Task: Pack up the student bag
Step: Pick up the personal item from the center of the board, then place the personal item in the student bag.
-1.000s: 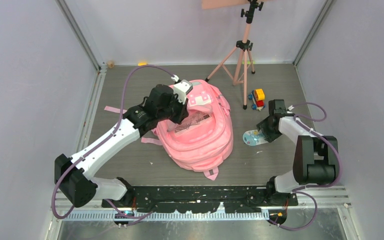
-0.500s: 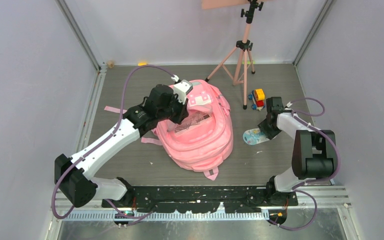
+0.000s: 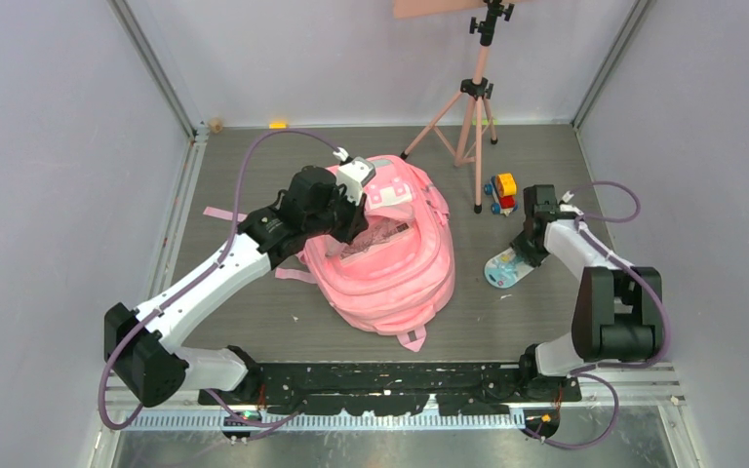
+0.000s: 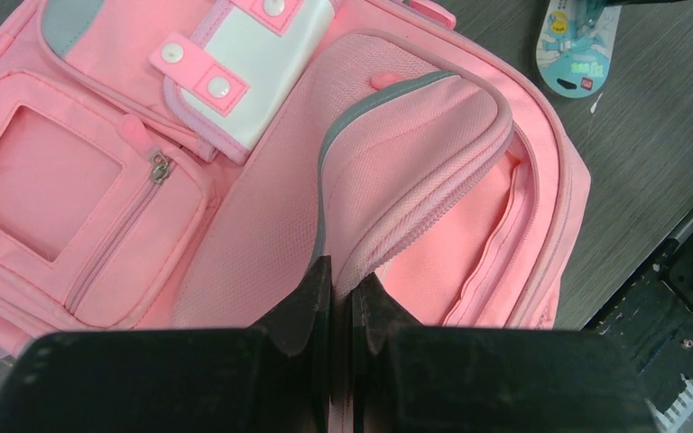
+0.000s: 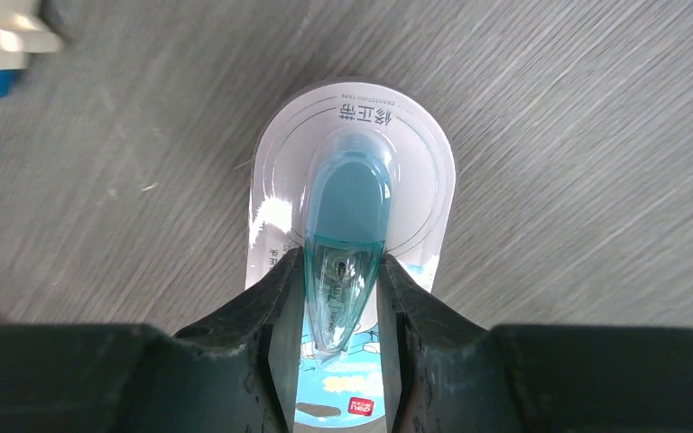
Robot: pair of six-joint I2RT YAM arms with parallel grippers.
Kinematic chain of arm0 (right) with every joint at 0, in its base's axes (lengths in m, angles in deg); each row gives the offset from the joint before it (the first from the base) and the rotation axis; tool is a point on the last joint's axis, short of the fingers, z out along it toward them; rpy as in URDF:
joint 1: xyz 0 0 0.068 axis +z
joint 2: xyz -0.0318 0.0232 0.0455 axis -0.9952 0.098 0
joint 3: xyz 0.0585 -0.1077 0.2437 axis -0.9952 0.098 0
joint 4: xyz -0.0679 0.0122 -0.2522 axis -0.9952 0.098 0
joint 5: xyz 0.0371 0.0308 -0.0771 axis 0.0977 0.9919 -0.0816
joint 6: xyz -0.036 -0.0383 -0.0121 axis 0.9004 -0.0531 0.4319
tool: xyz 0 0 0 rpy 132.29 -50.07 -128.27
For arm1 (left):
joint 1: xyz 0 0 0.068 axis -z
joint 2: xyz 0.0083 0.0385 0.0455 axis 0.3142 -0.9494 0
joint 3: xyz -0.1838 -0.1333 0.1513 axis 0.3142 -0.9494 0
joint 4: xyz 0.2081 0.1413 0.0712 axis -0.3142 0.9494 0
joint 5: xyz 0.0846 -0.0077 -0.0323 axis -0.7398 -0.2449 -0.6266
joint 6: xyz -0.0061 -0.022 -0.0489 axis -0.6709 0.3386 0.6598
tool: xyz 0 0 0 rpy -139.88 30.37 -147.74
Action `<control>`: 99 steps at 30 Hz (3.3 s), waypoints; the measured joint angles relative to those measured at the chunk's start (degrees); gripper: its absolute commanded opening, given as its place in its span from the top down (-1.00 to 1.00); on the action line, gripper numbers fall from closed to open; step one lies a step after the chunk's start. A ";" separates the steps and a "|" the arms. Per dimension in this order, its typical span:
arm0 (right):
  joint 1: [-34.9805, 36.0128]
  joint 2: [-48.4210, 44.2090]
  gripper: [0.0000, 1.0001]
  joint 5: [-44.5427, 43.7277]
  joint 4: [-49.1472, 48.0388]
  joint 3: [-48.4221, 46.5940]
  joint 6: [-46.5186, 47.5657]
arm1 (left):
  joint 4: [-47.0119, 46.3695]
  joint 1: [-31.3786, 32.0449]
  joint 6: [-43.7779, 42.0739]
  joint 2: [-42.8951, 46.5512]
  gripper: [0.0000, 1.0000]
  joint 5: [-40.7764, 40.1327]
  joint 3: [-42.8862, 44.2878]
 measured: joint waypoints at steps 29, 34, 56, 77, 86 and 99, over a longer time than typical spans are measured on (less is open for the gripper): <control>35.54 -15.02 0.99 26.03 28.37 -25.68 2.91 | -0.15 -0.39 0.90 0.22 1.00 3.37 -0.20; 43.76 -9.38 0.99 25.86 24.02 -27.21 -1.75 | -0.22 -0.39 1.68 0.22 1.00 3.65 -0.28; 48.63 -0.44 0.99 1.79 2.95 -24.06 -19.71 | -2.73 -0.83 2.97 -0.15 1.00 4.35 -0.87; 51.54 1.11 -0.11 -15.76 -13.70 -15.34 -25.42 | -5.77 -1.33 4.57 -1.36 1.00 4.31 -2.03; 51.52 -7.80 -0.17 -16.39 -13.86 -9.25 -21.27 | -5.16 -1.03 4.50 -1.36 1.00 4.37 -2.03; 52.37 -3.98 -0.03 -12.74 -22.86 -7.50 -10.67 | -4.81 -1.03 4.11 -1.36 1.00 4.55 -2.03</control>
